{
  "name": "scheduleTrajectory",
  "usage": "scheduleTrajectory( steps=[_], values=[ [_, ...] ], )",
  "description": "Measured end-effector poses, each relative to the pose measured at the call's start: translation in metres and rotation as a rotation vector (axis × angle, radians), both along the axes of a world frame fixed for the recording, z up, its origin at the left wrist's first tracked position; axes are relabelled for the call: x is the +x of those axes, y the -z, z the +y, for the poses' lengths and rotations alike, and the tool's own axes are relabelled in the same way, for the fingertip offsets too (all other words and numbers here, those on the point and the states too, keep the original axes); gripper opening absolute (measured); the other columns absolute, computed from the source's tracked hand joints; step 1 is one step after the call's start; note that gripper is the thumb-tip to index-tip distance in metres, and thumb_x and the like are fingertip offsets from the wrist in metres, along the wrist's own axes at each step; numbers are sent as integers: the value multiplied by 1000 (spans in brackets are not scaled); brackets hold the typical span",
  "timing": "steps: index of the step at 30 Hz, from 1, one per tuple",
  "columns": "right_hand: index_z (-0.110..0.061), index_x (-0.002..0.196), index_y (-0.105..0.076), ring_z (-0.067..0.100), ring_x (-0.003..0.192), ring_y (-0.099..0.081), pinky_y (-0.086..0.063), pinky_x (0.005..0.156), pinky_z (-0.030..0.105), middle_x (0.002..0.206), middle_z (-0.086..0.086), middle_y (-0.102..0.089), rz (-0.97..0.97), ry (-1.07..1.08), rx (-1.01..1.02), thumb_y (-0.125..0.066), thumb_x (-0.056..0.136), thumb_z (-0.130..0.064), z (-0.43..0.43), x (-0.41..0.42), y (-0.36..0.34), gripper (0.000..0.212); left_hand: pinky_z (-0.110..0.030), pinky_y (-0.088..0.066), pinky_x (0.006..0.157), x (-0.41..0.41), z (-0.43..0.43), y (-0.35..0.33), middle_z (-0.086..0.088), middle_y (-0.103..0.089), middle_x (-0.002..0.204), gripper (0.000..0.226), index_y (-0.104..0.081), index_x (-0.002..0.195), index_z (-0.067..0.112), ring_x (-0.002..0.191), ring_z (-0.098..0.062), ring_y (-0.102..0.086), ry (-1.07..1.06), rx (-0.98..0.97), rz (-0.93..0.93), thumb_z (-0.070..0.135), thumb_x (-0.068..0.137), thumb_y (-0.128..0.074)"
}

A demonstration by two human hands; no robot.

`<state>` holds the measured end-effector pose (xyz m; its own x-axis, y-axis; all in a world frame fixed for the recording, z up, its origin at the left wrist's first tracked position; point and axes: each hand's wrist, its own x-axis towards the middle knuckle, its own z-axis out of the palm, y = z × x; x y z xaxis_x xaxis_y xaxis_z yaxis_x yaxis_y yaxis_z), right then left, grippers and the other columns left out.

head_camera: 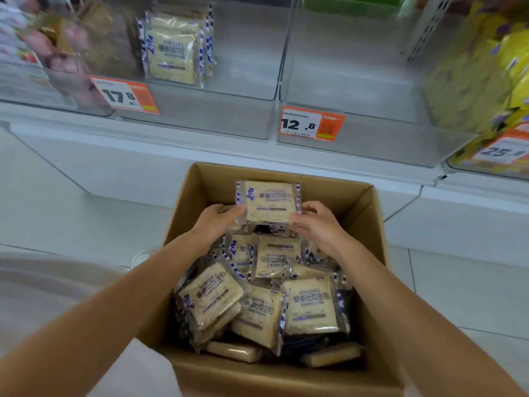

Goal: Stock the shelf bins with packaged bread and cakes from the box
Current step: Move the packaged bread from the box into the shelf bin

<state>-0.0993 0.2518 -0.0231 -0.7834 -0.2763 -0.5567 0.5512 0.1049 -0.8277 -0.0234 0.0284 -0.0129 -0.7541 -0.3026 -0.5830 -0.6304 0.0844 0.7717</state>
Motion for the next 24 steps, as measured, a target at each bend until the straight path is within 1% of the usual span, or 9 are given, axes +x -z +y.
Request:
scheduleTrajectory(
  steps=[2,4,8,11,14,17,20,22,24],
  values=[
    [-4,116,-52,22,96,-71,-58,86,32,110,10,-68,53,-117,-7,-71,84,0,5,5,-9,38,-38,-51,100,-5,12,-8,-3,-70,116,29,-64,111,23,109,-21,-65,-12,362,-72,45,92,-63],
    [-8,117,-55,20,102,-69,-56,92,34,114,7,-68,89,-197,21,-72,84,-7,12,5,-10,37,-36,-58,89,-6,15,-13,-10,-70,118,19,-62,116,16,106,-23,-68,-70,560,-58,22,98,-58],
    [-26,126,-57,13,116,-59,-45,105,36,125,-6,-62,181,-367,259,-67,90,-29,21,2,4,37,-37,-61,77,7,-7,-14,-11,-71,117,34,-55,127,11,104,-26,-70,-40,455,41,-1,97,-44],
    [-21,142,-47,14,131,-47,-37,110,34,141,-4,-52,248,-571,442,-64,93,-25,6,5,23,52,-43,-60,82,18,-24,-16,-9,-70,121,41,-53,130,17,105,-27,-70,-46,395,113,-5,97,-41],
    [-20,151,-33,19,135,-44,-39,108,34,149,3,-43,236,-736,537,-70,89,-24,-15,10,42,72,-46,-57,88,21,-29,-17,-8,-69,121,42,-54,124,19,106,-27,-69,-74,306,148,-8,95,-41],
    [-18,140,-51,21,125,-51,-42,102,32,140,5,-51,365,-832,724,-75,84,-24,-24,9,46,61,-48,-57,90,21,-29,-19,-7,-67,121,42,-49,129,19,106,-27,-68,-103,257,159,-5,95,-43],
    [-16,115,-65,21,110,-56,-45,90,32,118,1,-58,427,-859,691,-74,84,-22,-18,7,31,33,-46,-59,86,18,-30,-18,-4,-68,121,41,-50,129,22,104,-25,-69,-111,230,173,-2,96,-44],
    [-20,97,-59,23,100,-60,-49,76,30,101,-1,-61,491,-749,620,-72,85,-16,-7,2,14,18,-50,-58,87,17,-32,-20,-4,-67,124,42,-51,128,24,108,-28,-68,-118,240,193,-1,96,-44],
    [-24,104,-52,19,102,-62,-53,71,27,106,-1,-63,512,-563,496,-69,85,-7,2,-5,-15,30,-52,-58,86,15,-32,-24,-5,-65,126,43,-51,127,25,111,-31,-66,-134,251,219,-2,94,-43]
  ],
)
